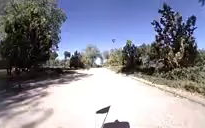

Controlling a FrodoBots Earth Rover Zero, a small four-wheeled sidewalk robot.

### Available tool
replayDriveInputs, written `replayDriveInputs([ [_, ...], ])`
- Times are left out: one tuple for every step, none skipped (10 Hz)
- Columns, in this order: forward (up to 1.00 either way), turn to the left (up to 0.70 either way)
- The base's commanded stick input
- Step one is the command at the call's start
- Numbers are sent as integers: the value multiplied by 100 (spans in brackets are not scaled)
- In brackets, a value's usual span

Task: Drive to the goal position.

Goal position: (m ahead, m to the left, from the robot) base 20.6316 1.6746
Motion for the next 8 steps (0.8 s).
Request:
replayDriveInputs([
  [100, 3],
  [100, 3],
  [100, 3],
  [100, 3],
  [100, 3],
  [100, 3],
  [100, 3],
  [100, 3],
])
